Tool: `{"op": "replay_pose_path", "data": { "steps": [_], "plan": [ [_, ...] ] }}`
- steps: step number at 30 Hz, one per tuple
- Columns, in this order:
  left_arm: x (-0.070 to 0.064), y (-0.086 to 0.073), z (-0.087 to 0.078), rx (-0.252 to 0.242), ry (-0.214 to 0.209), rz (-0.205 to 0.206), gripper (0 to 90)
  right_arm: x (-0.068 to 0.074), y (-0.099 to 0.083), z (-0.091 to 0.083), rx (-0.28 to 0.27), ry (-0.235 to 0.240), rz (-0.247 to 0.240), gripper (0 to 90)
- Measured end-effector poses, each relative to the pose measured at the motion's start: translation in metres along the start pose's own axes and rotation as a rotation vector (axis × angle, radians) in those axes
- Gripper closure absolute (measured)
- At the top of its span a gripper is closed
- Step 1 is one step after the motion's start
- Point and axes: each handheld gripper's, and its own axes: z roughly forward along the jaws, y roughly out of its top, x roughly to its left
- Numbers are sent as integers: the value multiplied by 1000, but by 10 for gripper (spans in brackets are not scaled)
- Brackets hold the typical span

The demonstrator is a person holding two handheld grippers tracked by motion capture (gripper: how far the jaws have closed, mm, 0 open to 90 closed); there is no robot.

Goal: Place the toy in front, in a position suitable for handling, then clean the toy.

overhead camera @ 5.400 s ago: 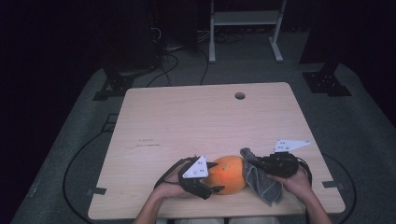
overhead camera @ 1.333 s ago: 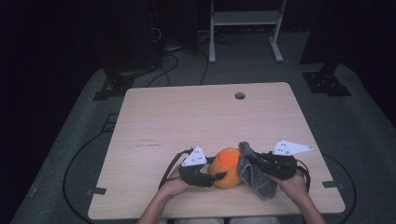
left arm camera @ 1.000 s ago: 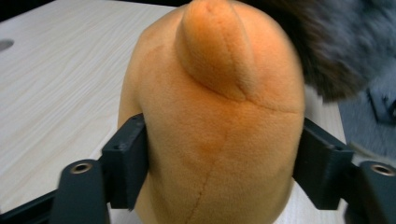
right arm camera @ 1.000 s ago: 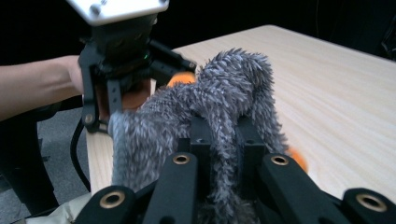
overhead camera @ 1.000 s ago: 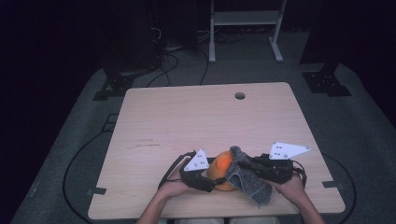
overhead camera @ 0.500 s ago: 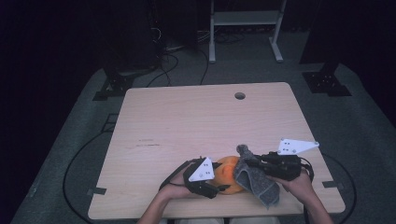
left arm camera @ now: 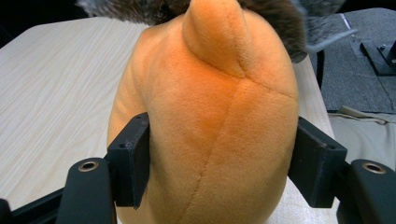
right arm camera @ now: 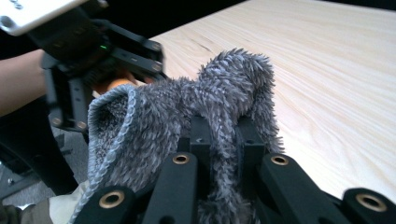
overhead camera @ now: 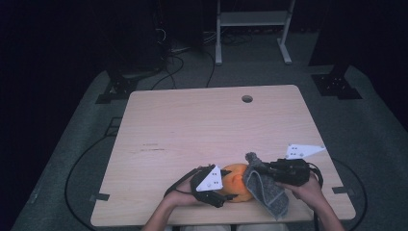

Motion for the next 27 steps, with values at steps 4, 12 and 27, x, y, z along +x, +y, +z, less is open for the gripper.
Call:
{"op": "replay_pose_path", "data": {
  "steps": [4,12,27],
  "plan": [
    [2,-2,-1,-13,-3,-11,299,-10,-8,-6,11,-36,33,803],
    [8,-4,2,-20,26,-86,122,-9,-7,-4,12,-35,33,802],
    [3,-3,5,-23,2,-24,197,16,16,0,-40,68,-37,801]
  ]
}}
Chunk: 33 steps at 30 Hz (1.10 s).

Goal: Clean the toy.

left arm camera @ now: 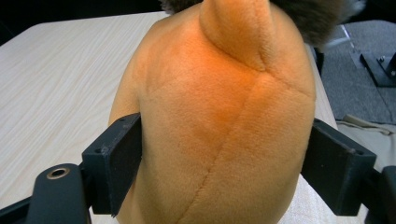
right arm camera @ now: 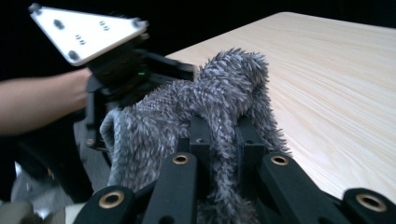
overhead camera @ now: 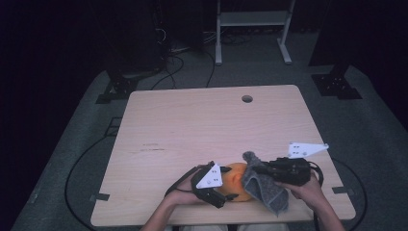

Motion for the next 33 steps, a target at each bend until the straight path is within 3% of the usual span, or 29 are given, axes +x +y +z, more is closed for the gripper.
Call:
{"op": "replay_pose_path", "data": {
  "steps": [3,4,8,11,13,14,19,21,24,28,30,31,33],
  "plan": [
    [-1,-1,-2,5,5,14,217,4,2,8,44,-15,-39,801],
    [-1,-1,-2,1,5,12,240,-1,-2,9,31,-12,-1,802],
    [-3,-1,-2,-2,12,33,265,-13,-12,1,40,-56,37,802],
    [-4,-1,-1,-2,17,41,270,-19,-19,-2,32,-50,72,802],
    [-3,-1,-1,-5,17,36,268,-26,-26,-6,42,-70,97,802],
    [-2,-2,-1,-14,13,11,249,-32,-31,-9,49,-87,120,802],
    [-1,-3,-1,-15,16,0,220,-38,-38,-16,93,-137,129,803],
    [-2,-2,-1,-14,23,0,218,-37,-37,-20,74,-129,132,802],
    [-2,-4,-2,-18,24,-1,218,-29,-29,-23,-6,-66,105,802],
    [3,-6,-4,-27,25,-35,218,-23,-28,-13,27,-58,78,802],
    [5,-8,-5,-38,26,-66,219,-29,-36,-9,12,-47,127,802],
    [5,-8,-5,-38,26,-66,219,-29,-36,-9,12,-47,127,802],
    [8,-9,-6,-42,24,-83,220,-33,-40,-10,32,-86,135,802]
  ]
}}
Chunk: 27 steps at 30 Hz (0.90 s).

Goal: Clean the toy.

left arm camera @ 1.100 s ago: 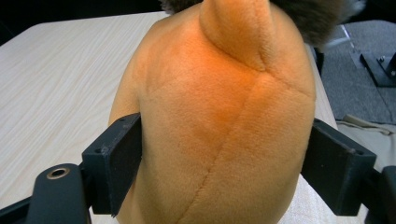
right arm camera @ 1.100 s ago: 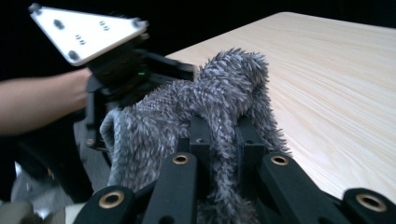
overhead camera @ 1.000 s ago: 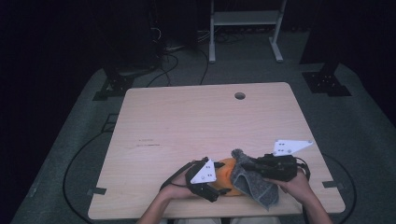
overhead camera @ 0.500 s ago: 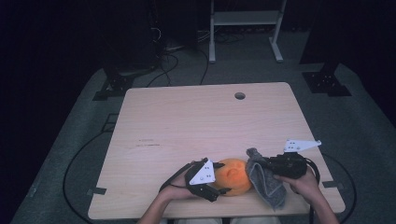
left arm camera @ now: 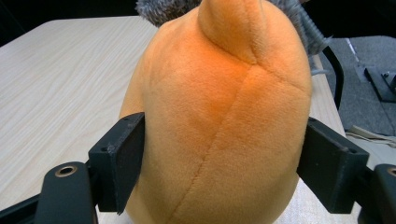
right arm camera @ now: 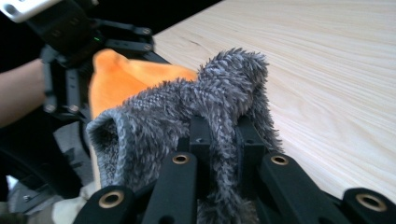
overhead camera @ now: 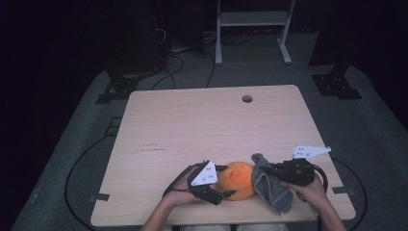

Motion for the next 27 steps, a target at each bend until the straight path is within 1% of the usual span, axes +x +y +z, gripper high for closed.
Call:
{"op": "replay_pose_path", "data": {
  "steps": [1,3,5,6,7,8,9,10,11,12,13,14,16,17,18,19,20,22,23,24,25,26,27],
  "plan": [
    [1,0,0,-2,-2,-8,220,0,0,0,0,0,0,802],
    [3,-1,-1,-3,-4,-15,219,-3,-3,0,35,-39,4,802],
    [5,-3,-3,-9,-1,-39,219,-7,-7,1,76,-70,6,802],
    [5,-3,-3,-8,0,-44,219,-8,-7,-1,70,-77,9,802],
    [6,-3,-3,-10,0,-50,220,-7,-5,-2,55,-72,9,802],
    [7,-3,-3,-10,-1,-56,222,-4,-2,-4,29,-66,-1,802],
    [8,-3,-2,-12,-4,-62,224,0,3,-6,-5,-59,-19,802],
    [8,-3,-2,-12,-6,-64,228,4,6,-8,-40,-48,-28,802],
    [9,-3,-2,-12,-5,-77,231,7,8,-9,-62,-37,-37,802],
    [10,-3,-2,-12,-3,-86,234,11,11,-9,-87,-9,-49,802],
    [10,-2,-2,-12,-1,-95,235,13,12,-9,-91,0,-55,802],
    [11,-3,-2,-12,0,-101,237,14,12,-6,-80,-3,-65,802],
    [12,-2,-2,-14,8,-113,246,12,7,2,-31,-21,-64,802],
    [12,-2,-2,-15,12,-122,252,9,3,6,-15,-30,-45,802],
    [13,-2,-1,-22,16,-134,257,6,0,7,-2,-43,-37,802],
    [14,-1,-1,-28,19,-159,264,3,-1,7,12,-60,-31,802],
    [16,-2,-2,-34,17,-176,272,-1,-3,6,33,-94,-18,802],
    [17,-2,-3,-40,18,-199,287,-4,-6,4,64,-124,-13,802],
    [17,-1,-5,-50,22,-200,301,-4,-6,3,57,-127,-11,802],
    [17,1,-6,-61,28,-202,322,-1,-2,-1,30,-120,-18,802],
    [16,3,-6,-67,30,-205,343,3,4,-3,0,-120,-40,802],
    [16,7,-8,-78,42,-205,356,7,8,-6,-21,-120,-51,802],
    [16,11,-10,-82,52,-197,363,14,15,-9,-56,-111,-72,802]
  ]
}}
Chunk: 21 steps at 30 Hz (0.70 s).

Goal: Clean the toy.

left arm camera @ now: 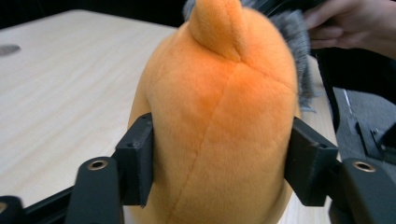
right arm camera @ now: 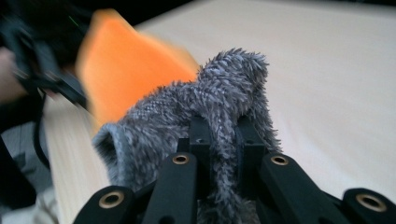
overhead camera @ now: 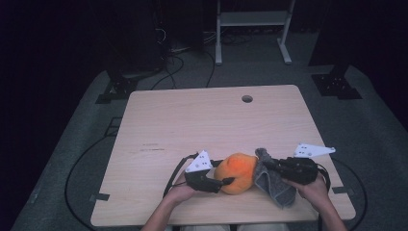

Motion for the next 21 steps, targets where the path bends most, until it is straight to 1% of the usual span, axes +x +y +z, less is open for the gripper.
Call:
{"op": "replay_pose_path", "data": {
  "steps": [1,2,3,4,5,6,7,8,9,11,13,14,15,16,17,19,20,21],
  "plan": [
    [-2,4,-2,-7,6,10,367,4,4,-2,-20,5,-16,802],
    [-3,8,-4,-3,10,23,369,10,9,-3,-38,11,-28,802],
    [-6,13,-6,9,25,49,372,16,14,-3,-49,20,-43,802],
    [-9,15,-6,19,33,71,374,26,20,1,-62,45,-68,802],
    [-12,18,-7,28,34,98,374,26,20,1,-62,45,-68,802],
    [-14,19,-7,33,33,110,374,30,22,4,-60,52,-79,802],
    [-15,20,-8,42,40,111,374,33,22,8,-52,53,-88,802],
    [-12,19,-11,40,44,94,375,29,19,13,-46,48,-69,802],
    [-12,19,-11,40,44,94,376,29,19,13,-46,48,-69,802],
    [-9,18,-13,42,42,76,376,22,11,19,-33,33,-35,802],
    [-9,18,-12,66,55,86,375,13,1,27,17,17,0,802],
    [-8,17,-12,74,59,90,375,9,-4,31,48,3,10,802],
    [-8,17,-11,79,58,87,375,7,-5,32,59,-2,12,802],
    [-7,17,-11,82,61,76,375,7,-4,31,54,-1,14,803],
    [-7,17,-10,85,62,73,375,9,0,28,34,0,7,802],
    [-9,17,-7,97,56,77,375,17,9,21,-18,17,-14,803],
    [-11,17,-2,115,53,89,374,21,12,19,-37,24,-22,803],
    [-14,16,2,129,50,97,372,27,17,17,-56,33,-45,803]
  ]
}}
